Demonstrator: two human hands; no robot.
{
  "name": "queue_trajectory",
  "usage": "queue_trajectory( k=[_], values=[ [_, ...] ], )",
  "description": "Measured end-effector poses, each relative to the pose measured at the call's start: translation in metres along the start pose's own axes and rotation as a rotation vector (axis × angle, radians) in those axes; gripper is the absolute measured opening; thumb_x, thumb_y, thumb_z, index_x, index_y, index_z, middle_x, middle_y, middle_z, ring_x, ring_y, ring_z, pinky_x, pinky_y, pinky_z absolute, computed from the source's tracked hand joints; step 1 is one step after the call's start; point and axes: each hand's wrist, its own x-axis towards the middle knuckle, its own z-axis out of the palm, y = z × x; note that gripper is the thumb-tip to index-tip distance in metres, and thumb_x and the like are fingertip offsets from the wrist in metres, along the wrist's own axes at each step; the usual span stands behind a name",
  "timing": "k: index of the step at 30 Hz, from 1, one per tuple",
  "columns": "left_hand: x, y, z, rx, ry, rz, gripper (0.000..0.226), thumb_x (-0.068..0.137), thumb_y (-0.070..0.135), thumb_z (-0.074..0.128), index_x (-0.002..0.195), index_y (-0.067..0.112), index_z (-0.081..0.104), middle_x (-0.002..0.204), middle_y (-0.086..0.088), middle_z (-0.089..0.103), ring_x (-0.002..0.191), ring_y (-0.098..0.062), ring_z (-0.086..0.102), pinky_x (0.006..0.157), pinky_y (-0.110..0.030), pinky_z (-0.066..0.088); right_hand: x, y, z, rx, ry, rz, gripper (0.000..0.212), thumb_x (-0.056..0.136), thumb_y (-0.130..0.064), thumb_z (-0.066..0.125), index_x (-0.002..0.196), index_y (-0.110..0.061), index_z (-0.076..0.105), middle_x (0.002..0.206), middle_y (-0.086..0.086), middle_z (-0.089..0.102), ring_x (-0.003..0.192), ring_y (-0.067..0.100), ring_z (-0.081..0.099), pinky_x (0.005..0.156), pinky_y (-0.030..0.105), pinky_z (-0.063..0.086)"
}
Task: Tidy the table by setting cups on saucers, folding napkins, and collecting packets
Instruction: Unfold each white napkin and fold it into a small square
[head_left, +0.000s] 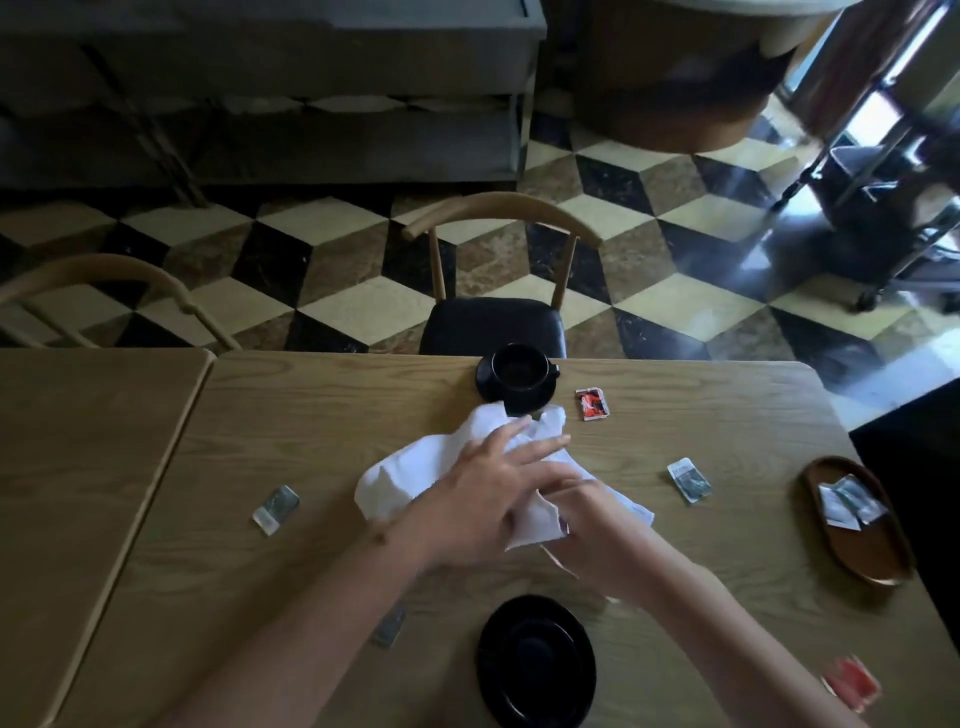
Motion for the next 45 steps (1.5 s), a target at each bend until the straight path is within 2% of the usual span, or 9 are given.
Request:
queue_trajectory(
  k=[5, 8, 13, 17, 22, 30, 34, 40, 45],
  values=[
    [0.015, 0.001, -0.049, -0.214, -0.169, -0.080, 0.014, 0.074, 0.039, 0.060, 0.084, 0.031, 0.056, 0.085, -0.001, 0.056, 0.095, -0.013, 0.046, 0.074, -0.033, 0.039, -0.008, -0.016, -0.037, 0.041, 0.226, 0.177, 0.021, 0.086, -0.017, 0.070, 0.066, -0.016, 0.067, 0.059, -0.004, 0.059, 0.057, 0.004, 0.042, 0.053, 0.032, 0.038],
    [0.020, 0.004, -0.072, -0.134, 0.029, -0.070, 0.054, 0.087, 0.064, 0.051, 0.066, 0.014, 0.046, 0.068, -0.012, 0.053, 0.081, -0.025, 0.046, 0.066, -0.035, 0.032, -0.005, -0.028, -0.064, -0.017, 0.368, 0.232, 0.013, 0.079, -0.026, 0.076, 0.089, -0.021, 0.069, 0.076, -0.008, 0.068, 0.069, 0.007, 0.059, 0.059, 0.026, 0.044],
    [0.025, 0.027, -0.095, 0.097, 0.218, 0.015, 0.027, 0.099, 0.037, 0.050, 0.081, 0.021, 0.038, 0.077, -0.008, 0.058, 0.079, -0.033, 0.061, 0.065, -0.039, 0.044, 0.003, -0.079, -0.095, -0.040, 0.425, 0.111, 0.078, 0.063, -0.057, 0.085, 0.130, -0.045, 0.048, 0.112, -0.021, 0.065, 0.103, -0.005, 0.061, 0.085, 0.019, 0.051],
    [0.024, 0.049, -0.116, 0.156, 0.329, 0.141, 0.028, 0.099, 0.027, 0.054, 0.122, 0.015, 0.064, 0.089, -0.012, 0.074, 0.079, -0.029, 0.070, 0.069, -0.040, 0.055, 0.012, -0.125, -0.122, -0.346, 0.324, 0.016, 0.041, 0.074, -0.042, 0.080, 0.110, -0.028, 0.067, 0.098, -0.009, 0.067, 0.092, 0.012, 0.063, 0.081, 0.036, 0.054],
    [0.021, 0.072, -0.145, -0.050, 0.489, 0.118, 0.032, 0.099, 0.040, 0.055, 0.100, 0.011, 0.069, 0.070, 0.003, 0.067, 0.055, -0.007, 0.057, 0.053, -0.019, 0.041, 0.013, -0.149, -0.146, -0.560, 0.279, 0.049, 0.012, 0.092, -0.018, 0.067, 0.102, -0.017, 0.073, 0.090, 0.000, 0.068, 0.081, 0.017, 0.062, 0.073, 0.031, 0.052],
    [-0.003, 0.071, -0.180, -0.074, 0.417, -0.052, 0.050, 0.082, 0.072, 0.054, 0.086, 0.023, 0.060, 0.062, 0.021, 0.060, 0.050, 0.005, 0.054, 0.043, -0.005, 0.036, -0.006, -0.168, -0.200, -0.417, 0.672, -0.165, 0.018, 0.086, -0.005, 0.062, 0.084, -0.015, 0.076, 0.080, 0.000, 0.074, 0.073, 0.018, 0.066, 0.068, 0.037, 0.059],
    [-0.033, 0.043, -0.194, -0.069, 0.543, -0.205, 0.076, 0.061, 0.095, 0.041, 0.082, 0.025, 0.062, 0.068, 0.006, 0.065, 0.055, -0.008, 0.059, 0.051, -0.019, 0.042, -0.012, -0.165, -0.215, -0.411, 0.620, -0.192, 0.017, 0.089, -0.007, 0.063, 0.089, -0.017, 0.077, 0.084, 0.002, 0.074, 0.077, 0.020, 0.067, 0.069, 0.040, 0.060],
    [-0.082, 0.013, -0.231, 0.131, 0.775, -0.346, 0.030, 0.093, 0.053, 0.058, 0.082, 0.025, 0.061, 0.075, 0.013, 0.061, 0.073, -0.010, 0.061, 0.057, -0.023, 0.036, 0.001, -0.164, -0.209, -0.385, 0.440, -0.103, 0.017, 0.096, -0.026, 0.062, 0.091, -0.015, 0.073, 0.088, 0.004, 0.072, 0.076, 0.020, 0.065, 0.070, 0.039, 0.058],
    [-0.131, 0.006, -0.253, 0.117, 0.932, -0.363, 0.031, 0.102, 0.048, 0.043, 0.083, 0.023, 0.047, 0.068, 0.005, 0.056, 0.063, -0.005, 0.055, 0.053, -0.031, 0.034, 0.014, -0.181, -0.194, -0.212, 0.292, -0.124, 0.041, 0.082, -0.041, 0.078, 0.096, -0.003, 0.071, 0.091, 0.017, 0.069, 0.084, 0.037, 0.066, 0.077, 0.054, 0.055]
  ],
)
